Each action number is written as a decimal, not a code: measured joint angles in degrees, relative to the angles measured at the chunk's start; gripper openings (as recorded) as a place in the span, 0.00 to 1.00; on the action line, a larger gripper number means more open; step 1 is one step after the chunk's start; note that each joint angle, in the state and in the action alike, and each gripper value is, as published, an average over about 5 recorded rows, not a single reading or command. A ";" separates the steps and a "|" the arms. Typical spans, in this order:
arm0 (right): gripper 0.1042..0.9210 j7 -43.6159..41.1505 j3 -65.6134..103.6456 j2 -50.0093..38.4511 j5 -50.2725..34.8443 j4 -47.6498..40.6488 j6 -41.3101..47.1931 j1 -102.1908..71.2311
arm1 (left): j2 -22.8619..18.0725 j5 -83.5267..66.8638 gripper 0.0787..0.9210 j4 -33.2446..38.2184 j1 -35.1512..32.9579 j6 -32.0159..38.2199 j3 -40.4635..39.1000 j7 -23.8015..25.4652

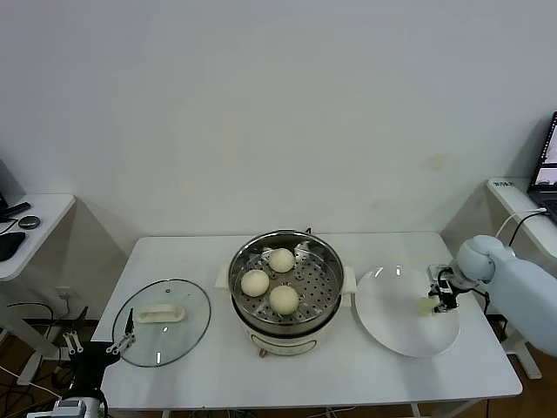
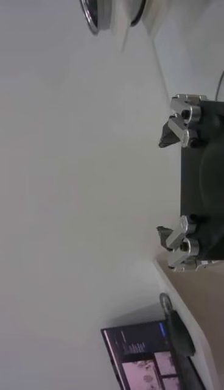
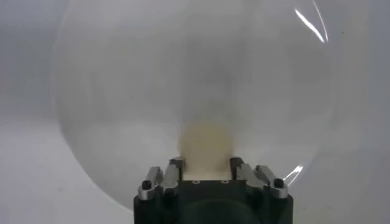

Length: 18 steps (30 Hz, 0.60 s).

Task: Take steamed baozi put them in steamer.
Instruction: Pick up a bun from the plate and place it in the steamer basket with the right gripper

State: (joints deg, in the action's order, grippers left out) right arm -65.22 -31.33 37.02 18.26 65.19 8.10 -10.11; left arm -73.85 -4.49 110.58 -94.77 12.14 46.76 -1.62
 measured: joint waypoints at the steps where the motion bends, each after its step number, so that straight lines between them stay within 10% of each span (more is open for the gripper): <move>1: 0.36 -0.08 -0.59 -0.39 -0.58 0.49 0.29 0.65 | 0.05 0.01 0.88 0.00 0.05 0.00 -0.03 0.00; 18: 0.37 2.12 -27.26 1.82 -23.37 12.91 9.46 34.82 | 1.58 -0.07 0.88 0.38 1.67 -0.82 -0.60 0.30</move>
State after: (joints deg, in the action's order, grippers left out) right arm -63.10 -58.60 38.84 -5.11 78.11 17.56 24.71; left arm -72.27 -4.56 110.96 -93.10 11.32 46.16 -1.32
